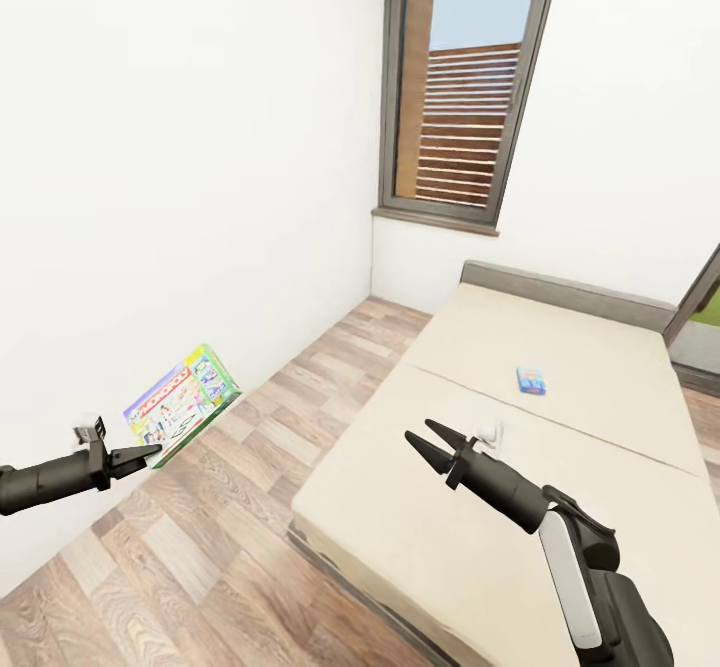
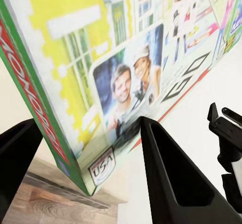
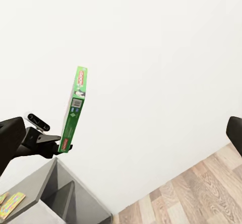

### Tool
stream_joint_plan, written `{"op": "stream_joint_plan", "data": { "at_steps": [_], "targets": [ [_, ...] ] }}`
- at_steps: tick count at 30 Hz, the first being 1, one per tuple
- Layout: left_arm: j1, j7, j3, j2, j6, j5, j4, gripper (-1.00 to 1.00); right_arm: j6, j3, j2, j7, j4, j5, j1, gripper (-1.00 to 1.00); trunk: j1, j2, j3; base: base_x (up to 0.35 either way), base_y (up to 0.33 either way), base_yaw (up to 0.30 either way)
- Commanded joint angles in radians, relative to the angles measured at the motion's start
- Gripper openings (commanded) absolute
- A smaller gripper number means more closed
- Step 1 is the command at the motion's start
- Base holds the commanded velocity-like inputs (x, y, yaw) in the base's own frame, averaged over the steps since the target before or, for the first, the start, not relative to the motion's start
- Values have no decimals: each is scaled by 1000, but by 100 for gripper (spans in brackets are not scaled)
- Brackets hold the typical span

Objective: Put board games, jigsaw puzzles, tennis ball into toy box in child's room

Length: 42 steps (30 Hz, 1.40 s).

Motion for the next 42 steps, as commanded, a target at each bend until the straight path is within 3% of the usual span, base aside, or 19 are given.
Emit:
{"op": "stream_joint_plan", "data": {
  "at_steps": [1,14,17,22,26,34,37,42],
  "targets": [
    [-1,-4,0,0,9,-2,0,-100,8,-2,1,2,0,-5,-1,100,0,-2,0,0,0,109],
    [-1,-4,0,0,9,-2,0,-100,2,0,2,1,2,-3,-1,100,0,-2,20,14,0,109],
    [-1,-4,0,0,9,-2,0,-100,2,0,2,1,3,14,-1,100,0,-2,25,113,-48,109],
    [-1,-4,0,0,9,-2,0,-100,0,0,3,-8,3,81,-1,100,0,-2,32,155,-163,127],
    [-1,-4,0,0,8,-2,0,-100,2,15,4,-110,1,98,-1,100,0,-2,39,57,-72,157],
    [-1,-4,1,1,8,-3,0,-100,6,213,4,-516,-7,100,-1,100,0,-2,51,6,-8,163],
    [-1,-4,1,1,8,-3,0,-100,10,257,5,-578,-9,100,-1,100,0,-2,56,0,43,164],
    [-1,-4,3,2,7,-3,0,-100,17,272,5,-627,-8,99,-1,100,0,-2,63,0,21,165]
  ]
}}
